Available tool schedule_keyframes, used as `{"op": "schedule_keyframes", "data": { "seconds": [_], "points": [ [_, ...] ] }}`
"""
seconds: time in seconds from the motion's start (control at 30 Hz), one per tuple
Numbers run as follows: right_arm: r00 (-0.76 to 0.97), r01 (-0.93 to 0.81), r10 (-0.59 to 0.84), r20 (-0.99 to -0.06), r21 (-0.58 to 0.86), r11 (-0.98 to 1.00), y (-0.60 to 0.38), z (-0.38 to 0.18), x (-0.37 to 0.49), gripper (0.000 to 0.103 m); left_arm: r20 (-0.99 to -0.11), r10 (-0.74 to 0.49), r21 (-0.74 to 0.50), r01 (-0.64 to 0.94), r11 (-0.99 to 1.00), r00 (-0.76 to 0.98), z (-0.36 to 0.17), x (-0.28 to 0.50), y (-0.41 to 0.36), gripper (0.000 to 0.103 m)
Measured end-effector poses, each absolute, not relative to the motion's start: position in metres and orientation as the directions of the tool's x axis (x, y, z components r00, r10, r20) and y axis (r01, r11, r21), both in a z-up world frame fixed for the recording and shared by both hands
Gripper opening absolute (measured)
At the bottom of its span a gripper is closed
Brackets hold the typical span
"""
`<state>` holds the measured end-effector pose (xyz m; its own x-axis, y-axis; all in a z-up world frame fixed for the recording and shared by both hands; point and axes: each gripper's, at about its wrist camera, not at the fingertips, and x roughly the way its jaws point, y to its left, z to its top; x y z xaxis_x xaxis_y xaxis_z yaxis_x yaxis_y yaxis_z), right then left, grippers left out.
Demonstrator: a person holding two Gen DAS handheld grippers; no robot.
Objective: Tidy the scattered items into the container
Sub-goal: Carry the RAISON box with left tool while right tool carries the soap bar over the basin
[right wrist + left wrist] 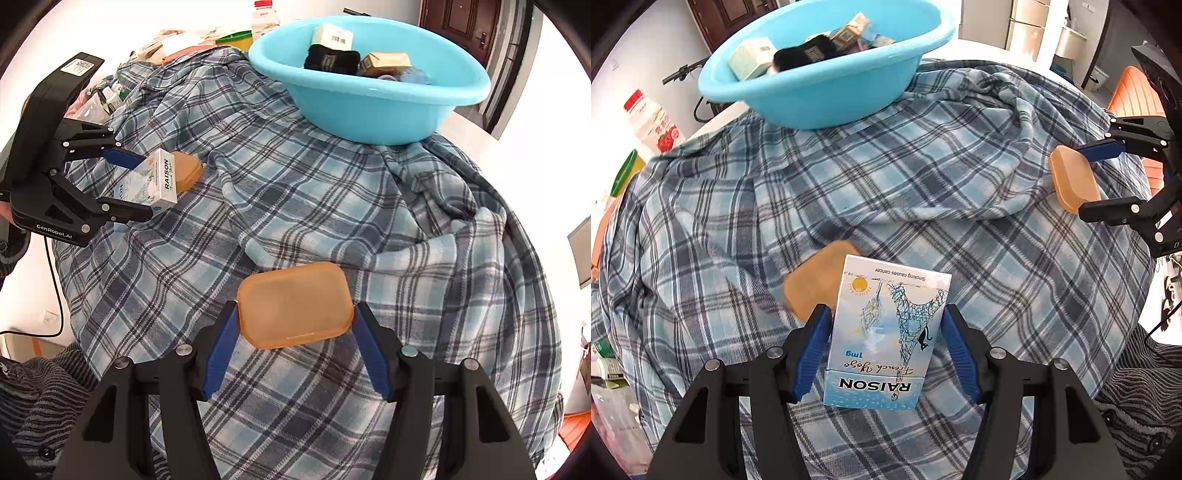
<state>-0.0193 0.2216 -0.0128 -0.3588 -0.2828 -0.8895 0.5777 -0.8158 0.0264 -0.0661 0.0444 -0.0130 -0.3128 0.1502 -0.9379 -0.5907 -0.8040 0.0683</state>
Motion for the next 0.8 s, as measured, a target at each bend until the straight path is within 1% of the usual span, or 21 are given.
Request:
{"op": "schedule_keyframes", "data": {
  "seconds": [0.57,0.8],
  "points": [
    [-0.374,0.594,-0.340,-0.863,0.058,-0.802,0.216,-0.002,-0.012,0.061,-0.922,0.148,0.095,-0.581,-0.809,-0.357,-0.001,-0.058,0.048,0.063],
    [-0.404,0.590,-0.350,-0.845,0.052,-0.806,0.218,0.008,-0.007,0.061,-0.913,0.169,0.089,-0.588,-0.804,-0.370,0.006,-0.053,0.052,0.063]
  ]
}}
